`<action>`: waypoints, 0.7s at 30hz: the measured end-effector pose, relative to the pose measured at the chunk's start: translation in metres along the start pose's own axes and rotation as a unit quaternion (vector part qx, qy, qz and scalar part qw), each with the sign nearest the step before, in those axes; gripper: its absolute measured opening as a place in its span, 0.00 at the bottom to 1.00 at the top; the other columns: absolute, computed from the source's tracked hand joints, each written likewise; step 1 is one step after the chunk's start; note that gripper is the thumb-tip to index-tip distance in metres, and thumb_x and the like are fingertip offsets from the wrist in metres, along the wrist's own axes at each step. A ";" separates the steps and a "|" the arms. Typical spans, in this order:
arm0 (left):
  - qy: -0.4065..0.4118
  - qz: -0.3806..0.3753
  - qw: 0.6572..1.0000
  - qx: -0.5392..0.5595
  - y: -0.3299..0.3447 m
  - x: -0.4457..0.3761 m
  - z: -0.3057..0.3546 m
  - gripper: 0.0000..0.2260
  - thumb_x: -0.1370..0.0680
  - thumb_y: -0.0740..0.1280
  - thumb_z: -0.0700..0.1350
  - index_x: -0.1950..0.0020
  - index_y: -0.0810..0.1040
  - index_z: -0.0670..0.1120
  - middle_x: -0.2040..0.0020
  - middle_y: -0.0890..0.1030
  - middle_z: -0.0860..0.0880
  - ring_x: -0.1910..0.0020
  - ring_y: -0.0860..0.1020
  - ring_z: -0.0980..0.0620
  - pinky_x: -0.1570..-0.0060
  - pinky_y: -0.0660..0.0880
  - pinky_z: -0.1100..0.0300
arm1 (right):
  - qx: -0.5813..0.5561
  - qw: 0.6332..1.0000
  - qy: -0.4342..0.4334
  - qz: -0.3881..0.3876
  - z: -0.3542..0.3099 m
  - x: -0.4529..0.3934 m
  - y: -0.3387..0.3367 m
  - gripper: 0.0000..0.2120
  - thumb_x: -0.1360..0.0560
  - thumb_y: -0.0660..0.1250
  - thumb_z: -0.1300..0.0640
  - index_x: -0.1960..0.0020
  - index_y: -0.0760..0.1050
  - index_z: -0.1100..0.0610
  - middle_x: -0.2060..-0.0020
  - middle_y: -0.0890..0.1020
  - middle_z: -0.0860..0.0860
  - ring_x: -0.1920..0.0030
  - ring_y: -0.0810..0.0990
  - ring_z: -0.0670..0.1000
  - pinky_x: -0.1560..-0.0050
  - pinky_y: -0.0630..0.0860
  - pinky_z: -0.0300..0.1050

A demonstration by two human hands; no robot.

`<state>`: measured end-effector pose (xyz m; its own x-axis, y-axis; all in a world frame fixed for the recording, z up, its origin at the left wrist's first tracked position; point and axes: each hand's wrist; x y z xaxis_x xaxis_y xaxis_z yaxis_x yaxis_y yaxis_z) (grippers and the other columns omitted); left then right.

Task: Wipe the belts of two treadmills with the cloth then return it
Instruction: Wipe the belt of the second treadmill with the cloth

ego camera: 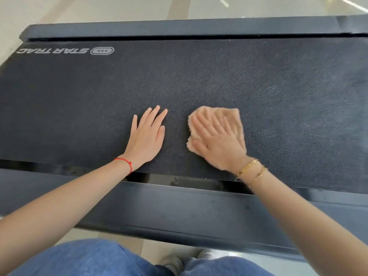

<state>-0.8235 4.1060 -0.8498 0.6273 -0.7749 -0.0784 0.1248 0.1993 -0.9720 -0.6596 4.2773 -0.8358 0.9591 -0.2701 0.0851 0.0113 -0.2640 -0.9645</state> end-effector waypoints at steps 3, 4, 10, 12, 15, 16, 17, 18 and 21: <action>-0.023 -0.007 1.000 -0.001 -0.006 0.011 -0.012 0.23 0.16 0.49 0.49 0.20 0.54 0.52 0.19 0.54 0.51 0.20 0.49 0.50 0.23 0.47 0.41 | -0.001 0.996 -0.084 0.007 -0.028 0.010 0.011 0.29 0.16 0.48 0.42 0.19 0.42 0.49 0.20 0.43 0.44 0.21 0.36 0.48 0.25 0.28 0.47; -0.029 -0.013 0.999 -0.005 -0.008 0.015 -0.017 0.23 0.16 0.49 0.49 0.20 0.54 0.53 0.19 0.54 0.52 0.20 0.49 0.50 0.23 0.47 0.41 | -0.005 0.995 -0.101 0.006 -0.029 0.013 0.012 0.30 0.16 0.49 0.42 0.19 0.44 0.48 0.20 0.44 0.44 0.21 0.37 0.47 0.25 0.28 0.46; -0.037 -0.052 0.997 -0.043 -0.025 0.027 -0.043 0.23 0.15 0.47 0.52 0.19 0.50 0.54 0.19 0.51 0.53 0.20 0.48 0.50 0.23 0.48 0.41 | -0.004 0.995 -0.097 -0.007 0.000 -0.011 0.000 0.30 0.17 0.50 0.39 0.19 0.45 0.45 0.20 0.45 0.42 0.20 0.39 0.47 0.22 0.35 0.49; -0.032 -0.059 0.996 -0.051 -0.029 0.027 -0.048 0.23 0.16 0.47 0.52 0.19 0.50 0.55 0.19 0.51 0.53 0.20 0.48 0.51 0.23 0.49 0.41 | -0.007 0.998 -0.061 -0.002 0.010 -0.033 -0.005 0.30 0.17 0.49 0.41 0.19 0.44 0.46 0.20 0.44 0.43 0.20 0.39 0.48 0.22 0.35 0.50; -0.025 -0.060 0.997 -0.048 -0.027 0.024 -0.054 0.24 0.16 0.47 0.53 0.19 0.48 0.57 0.19 0.50 0.54 0.20 0.46 0.52 0.23 0.48 0.41 | -0.010 1.000 -0.005 0.016 0.016 -0.073 -0.010 0.29 0.16 0.48 0.42 0.19 0.45 0.48 0.20 0.44 0.44 0.20 0.40 0.49 0.22 0.34 0.49; -0.022 -0.060 0.997 -0.044 -0.026 0.023 -0.057 0.24 0.16 0.47 0.53 0.20 0.48 0.57 0.19 0.49 0.55 0.20 0.46 0.52 0.23 0.47 0.41 | -0.010 1.000 0.009 0.021 0.014 -0.086 -0.011 0.29 0.16 0.47 0.43 0.19 0.45 0.49 0.20 0.44 0.45 0.20 0.40 0.50 0.23 0.34 0.49; -0.018 -0.059 0.997 -0.038 -0.025 0.021 -0.060 0.24 0.16 0.47 0.54 0.20 0.48 0.57 0.19 0.49 0.55 0.20 0.46 0.53 0.23 0.46 0.41 | -0.008 0.999 0.022 0.026 0.008 -0.098 -0.010 0.28 0.16 0.46 0.43 0.19 0.45 0.50 0.20 0.44 0.46 0.20 0.40 0.51 0.23 0.33 0.49; -0.015 -0.057 0.998 -0.031 -0.024 0.019 -0.064 0.24 0.16 0.47 0.54 0.20 0.49 0.57 0.19 0.49 0.55 0.20 0.45 0.53 0.23 0.46 0.41 | -0.007 0.999 0.034 0.029 0.000 -0.107 -0.009 0.28 0.16 0.45 0.44 0.19 0.44 0.51 0.19 0.44 0.47 0.20 0.39 0.51 0.23 0.33 0.49; -0.024 -0.044 0.999 -0.012 -0.023 0.013 -0.079 0.24 0.17 0.47 0.54 0.20 0.50 0.57 0.19 0.50 0.55 0.20 0.46 0.53 0.23 0.45 0.40 | -0.020 0.999 0.026 0.033 -0.034 -0.117 -0.003 0.28 0.16 0.44 0.45 0.19 0.44 0.53 0.19 0.44 0.49 0.20 0.39 0.52 0.22 0.35 0.52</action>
<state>-0.8793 4.0436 -0.8459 0.6512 -0.7587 0.0181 0.1624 0.1161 -0.9799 -0.7811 4.2780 -0.8348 0.9412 -0.3360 0.0361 -0.0636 -0.2812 -0.9575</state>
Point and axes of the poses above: each hand's wrist, its own x-axis away from the middle knuckle, its own y-axis out of the palm, z = x × y
